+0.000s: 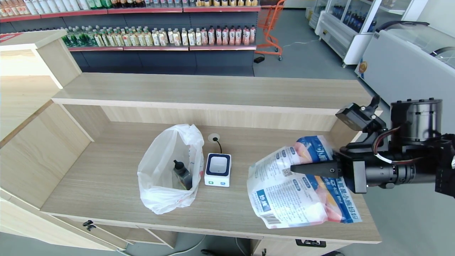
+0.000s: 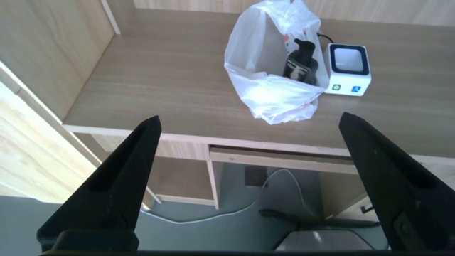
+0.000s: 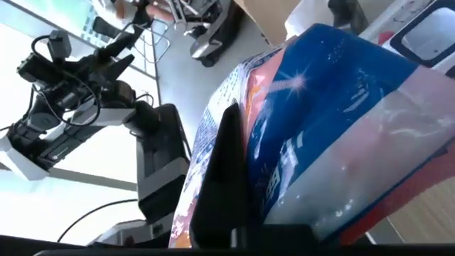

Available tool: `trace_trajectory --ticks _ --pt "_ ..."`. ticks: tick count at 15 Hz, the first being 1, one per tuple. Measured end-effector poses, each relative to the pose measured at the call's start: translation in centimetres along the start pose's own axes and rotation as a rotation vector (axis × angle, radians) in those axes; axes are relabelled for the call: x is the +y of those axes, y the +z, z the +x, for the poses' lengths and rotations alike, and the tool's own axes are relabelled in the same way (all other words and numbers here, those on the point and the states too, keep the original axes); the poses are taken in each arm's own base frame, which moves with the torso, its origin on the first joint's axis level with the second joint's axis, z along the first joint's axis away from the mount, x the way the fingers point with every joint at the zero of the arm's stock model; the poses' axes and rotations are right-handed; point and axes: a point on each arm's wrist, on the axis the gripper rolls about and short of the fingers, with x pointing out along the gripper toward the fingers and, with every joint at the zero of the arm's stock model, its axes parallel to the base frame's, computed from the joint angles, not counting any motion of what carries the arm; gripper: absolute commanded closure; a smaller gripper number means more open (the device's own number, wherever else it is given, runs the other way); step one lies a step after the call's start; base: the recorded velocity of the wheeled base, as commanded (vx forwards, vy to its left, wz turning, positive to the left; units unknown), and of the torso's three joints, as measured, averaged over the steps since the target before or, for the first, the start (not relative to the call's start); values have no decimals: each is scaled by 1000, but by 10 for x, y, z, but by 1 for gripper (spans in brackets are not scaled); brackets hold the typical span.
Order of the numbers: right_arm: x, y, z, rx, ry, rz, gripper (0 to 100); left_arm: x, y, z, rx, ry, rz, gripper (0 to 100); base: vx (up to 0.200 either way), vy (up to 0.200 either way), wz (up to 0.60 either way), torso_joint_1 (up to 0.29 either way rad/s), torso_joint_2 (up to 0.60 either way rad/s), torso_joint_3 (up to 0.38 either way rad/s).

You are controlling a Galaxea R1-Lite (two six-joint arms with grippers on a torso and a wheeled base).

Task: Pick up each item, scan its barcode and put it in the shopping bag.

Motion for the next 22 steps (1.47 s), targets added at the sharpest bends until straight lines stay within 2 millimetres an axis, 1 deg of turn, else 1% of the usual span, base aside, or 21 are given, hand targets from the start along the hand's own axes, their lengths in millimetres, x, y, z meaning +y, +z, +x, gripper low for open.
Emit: trace_trajectory --ticks 1,3,5,7,11,22 --pt "5 2 0 -3 12 36 100 0 0 0 0 0 0 0 0 0 0 0 0 0" --pt "18 14 -2 -24 46 192 100 0 0 0 0 0 0 0 0 0 0 0 0 0" --pt "30 23 -4 -41 73 207 100 0 0 0 0 0 0 0 0 0 0 0 0 0" --pt "36 21 -5 -37 82 208 100 0 0 0 0 0 0 0 0 0 0 0 0 0" --pt "41 19 -5 -32 92 205 100 0 0 0 0 0 0 0 0 0 0 0 0 0" --pt "44 18 -6 -33 94 198 100 0 0 0 0 0 0 0 0 0 0 0 0 0"
